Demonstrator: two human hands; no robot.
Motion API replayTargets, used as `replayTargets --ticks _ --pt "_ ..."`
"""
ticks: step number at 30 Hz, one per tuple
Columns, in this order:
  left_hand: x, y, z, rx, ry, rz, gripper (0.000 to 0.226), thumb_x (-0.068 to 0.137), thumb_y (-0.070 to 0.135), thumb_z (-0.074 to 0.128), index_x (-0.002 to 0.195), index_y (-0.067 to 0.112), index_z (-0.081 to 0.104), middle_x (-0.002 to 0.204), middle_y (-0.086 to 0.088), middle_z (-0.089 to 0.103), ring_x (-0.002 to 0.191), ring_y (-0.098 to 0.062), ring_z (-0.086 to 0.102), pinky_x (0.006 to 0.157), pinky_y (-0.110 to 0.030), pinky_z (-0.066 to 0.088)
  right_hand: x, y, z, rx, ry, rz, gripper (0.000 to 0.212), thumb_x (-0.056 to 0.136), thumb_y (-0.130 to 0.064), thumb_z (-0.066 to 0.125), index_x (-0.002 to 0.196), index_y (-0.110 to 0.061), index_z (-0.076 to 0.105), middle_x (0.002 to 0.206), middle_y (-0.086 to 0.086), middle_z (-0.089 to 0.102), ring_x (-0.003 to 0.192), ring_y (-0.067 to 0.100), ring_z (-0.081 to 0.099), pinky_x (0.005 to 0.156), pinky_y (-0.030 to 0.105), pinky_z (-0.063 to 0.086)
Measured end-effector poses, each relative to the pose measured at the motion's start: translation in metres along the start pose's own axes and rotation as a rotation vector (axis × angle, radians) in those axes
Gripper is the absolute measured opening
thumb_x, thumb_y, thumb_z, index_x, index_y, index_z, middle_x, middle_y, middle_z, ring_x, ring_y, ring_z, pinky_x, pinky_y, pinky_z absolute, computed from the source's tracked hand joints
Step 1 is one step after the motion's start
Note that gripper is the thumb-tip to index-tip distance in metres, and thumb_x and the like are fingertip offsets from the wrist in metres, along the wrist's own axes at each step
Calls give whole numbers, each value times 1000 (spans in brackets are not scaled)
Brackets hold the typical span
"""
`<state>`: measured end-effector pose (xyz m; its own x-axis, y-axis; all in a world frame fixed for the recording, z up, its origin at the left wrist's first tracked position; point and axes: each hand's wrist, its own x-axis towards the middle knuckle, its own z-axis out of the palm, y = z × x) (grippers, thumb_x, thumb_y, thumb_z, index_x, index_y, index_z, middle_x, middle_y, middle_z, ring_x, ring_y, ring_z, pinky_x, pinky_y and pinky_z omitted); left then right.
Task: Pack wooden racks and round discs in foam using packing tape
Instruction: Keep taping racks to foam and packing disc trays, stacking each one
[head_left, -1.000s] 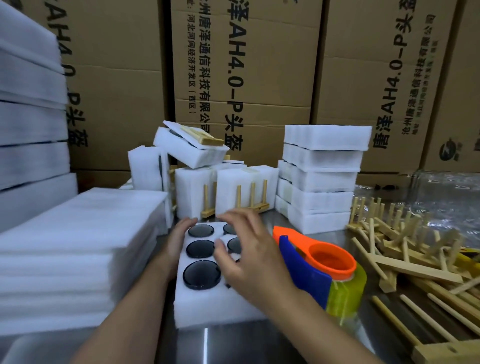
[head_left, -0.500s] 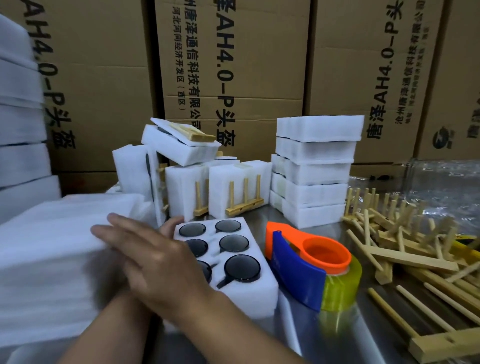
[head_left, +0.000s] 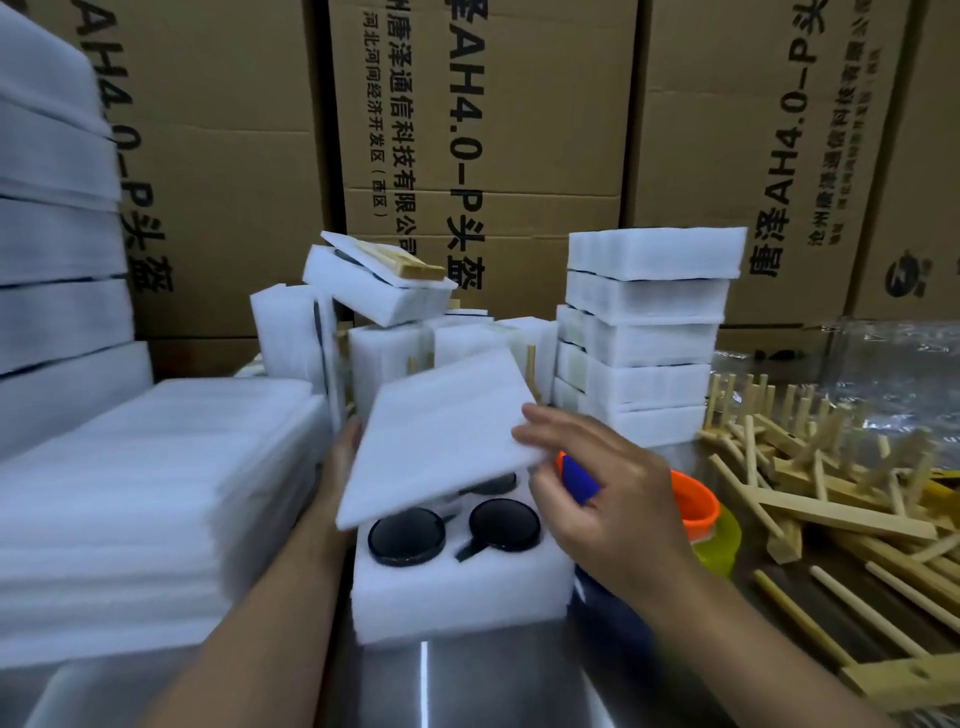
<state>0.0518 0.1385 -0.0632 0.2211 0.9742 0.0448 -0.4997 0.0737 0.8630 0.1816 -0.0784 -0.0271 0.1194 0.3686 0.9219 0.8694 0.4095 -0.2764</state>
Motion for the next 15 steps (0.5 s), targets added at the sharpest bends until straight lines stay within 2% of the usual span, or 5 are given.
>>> replayTargets --ticks 2,5,7,10,15 --pt "-4 3 -2 24 -36 -16 52 98 41 36 74 8 68 66 -9 64 62 -18 61 56 -25 43 -11 5 -1 10 -50 30 28 70 -2 60 92 -8 76 109 1 70 103 4 61 91 15 47" --pt "-7 2 -4 31 -9 -46 55 96 36 42 125 -10 49 84 -30 61 81 -35 64 55 -25 43 -22 10 0 35 -197 156 26 72 0 62 93 -10 76 109 -4 69 100 4 62 88 10 45" --pt "-9 5 -3 42 -31 -56 36 94 28 48 107 -3 61 70 -16 65 62 -25 67 53 -24 46 -25 13 0 14 -294 238 27 73 1 64 95 -11 74 110 -6 69 95 7 63 83 7 43" --pt "-9 5 -6 116 -73 -138 29 90 25 53 114 11 60 105 -14 62 92 -31 63 80 -40 49 -27 13 1 -67 -289 245 24 72 -10 57 91 -13 72 102 -6 72 90 8 61 76 13 44" --pt "-6 9 0 223 -41 -98 47 92 3 43 139 7 40 107 -9 57 76 -17 55 52 -23 46 -29 5 -1 -172 -254 246 26 69 -18 49 86 -18 69 91 -9 73 57 14 56 56 32 48"
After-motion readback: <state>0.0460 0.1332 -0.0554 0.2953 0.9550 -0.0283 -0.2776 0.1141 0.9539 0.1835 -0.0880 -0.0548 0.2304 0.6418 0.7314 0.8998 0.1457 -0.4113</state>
